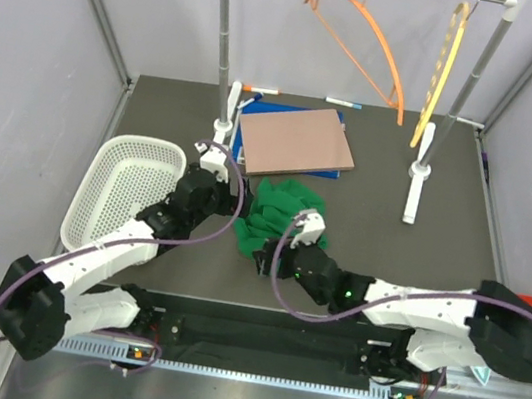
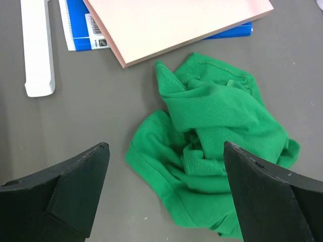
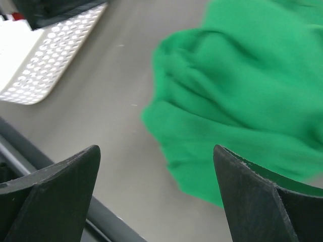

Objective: Place the tank top on the hanger

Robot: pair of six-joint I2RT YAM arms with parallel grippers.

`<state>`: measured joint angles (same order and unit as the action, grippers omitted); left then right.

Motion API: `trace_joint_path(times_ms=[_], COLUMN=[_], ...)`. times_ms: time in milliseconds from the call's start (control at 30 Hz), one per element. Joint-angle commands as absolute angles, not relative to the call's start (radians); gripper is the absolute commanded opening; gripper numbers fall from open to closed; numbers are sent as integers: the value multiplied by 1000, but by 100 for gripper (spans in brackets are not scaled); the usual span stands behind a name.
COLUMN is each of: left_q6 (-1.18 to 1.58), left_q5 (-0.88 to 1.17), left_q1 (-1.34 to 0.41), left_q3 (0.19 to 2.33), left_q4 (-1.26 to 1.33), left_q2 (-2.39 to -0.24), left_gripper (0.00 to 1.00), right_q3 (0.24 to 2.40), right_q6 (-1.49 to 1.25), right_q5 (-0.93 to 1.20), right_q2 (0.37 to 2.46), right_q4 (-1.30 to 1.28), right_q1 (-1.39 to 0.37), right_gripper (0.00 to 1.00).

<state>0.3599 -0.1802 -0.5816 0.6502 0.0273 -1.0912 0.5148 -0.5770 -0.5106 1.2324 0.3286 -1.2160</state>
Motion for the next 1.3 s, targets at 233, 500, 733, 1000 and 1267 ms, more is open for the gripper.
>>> trace_joint_path(times_ms=[233,500,733,1000,1267], left_q6=[368,387,393,391,384], left_q5=[-258,-253,-247,-253,-268], left_q1=[-581,-580,-580,-580,-580], left_q3=[539,486,489,482,480], left_q4=[109,123,117,117,114], left_q2=[-994,-950,-956,-931,-919], left_gripper=[99,99,99,99,99], right_q3=[770,893,1029,1051,1046], right_q6=[-626,-634,-653,-686,-651], right_q5=[-526,-618,-683,-790,-801], right_q2=[1514,1653,1782,1810,1778], right_q4=[200,52,-119,-215,-210], right_q1=[-1290,-1302,-1302,-1302,-1292], right_gripper=[92,92,87,61,5])
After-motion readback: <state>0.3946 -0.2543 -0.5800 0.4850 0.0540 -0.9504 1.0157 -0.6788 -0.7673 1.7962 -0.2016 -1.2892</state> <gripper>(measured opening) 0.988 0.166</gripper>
